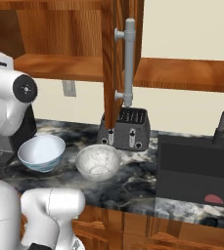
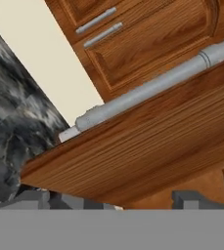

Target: Open the cabinet. Pick the bowls from the counter and place them in the cabinet. Then close the cabinet.

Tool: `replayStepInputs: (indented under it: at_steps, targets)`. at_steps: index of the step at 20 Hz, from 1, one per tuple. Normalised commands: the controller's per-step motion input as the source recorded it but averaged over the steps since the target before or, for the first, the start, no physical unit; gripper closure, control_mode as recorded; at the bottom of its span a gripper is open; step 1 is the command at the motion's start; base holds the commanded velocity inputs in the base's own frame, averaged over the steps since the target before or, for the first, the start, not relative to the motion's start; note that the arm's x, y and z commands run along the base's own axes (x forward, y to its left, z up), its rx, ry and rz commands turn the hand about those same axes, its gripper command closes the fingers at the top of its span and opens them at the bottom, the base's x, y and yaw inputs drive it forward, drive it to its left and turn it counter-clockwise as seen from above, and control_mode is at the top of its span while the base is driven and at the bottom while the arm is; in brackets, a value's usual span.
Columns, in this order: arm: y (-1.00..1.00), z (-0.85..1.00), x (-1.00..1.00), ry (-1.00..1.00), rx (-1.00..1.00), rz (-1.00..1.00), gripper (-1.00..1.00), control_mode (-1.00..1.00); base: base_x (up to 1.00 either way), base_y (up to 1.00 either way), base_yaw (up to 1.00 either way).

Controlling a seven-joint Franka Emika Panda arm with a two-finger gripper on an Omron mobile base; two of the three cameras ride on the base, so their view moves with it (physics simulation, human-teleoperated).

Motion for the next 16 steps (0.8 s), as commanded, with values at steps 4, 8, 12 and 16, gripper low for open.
replayStepInputs:
  at_steps: [4,8,12,16]
  targets:
    - [0.12,-0.04,0.39,-0.05,0.00,0.00,-1.00,-1.00,0.00,0.00,0.00]
    - [0.34,-0.12,0.32,0.00,0.00,0.00,-1.00,-1.00,0.00,0.00,0.00]
    - [0.48,-0.10,0.35,0.00,0.00,0.00,-1.00,-1.00,0.00,0.00,0.00]
    - [0.51,-0.06,0.29,0.00,0.00,0.01,-1.00,-1.00,0.00,0.00,0.00]
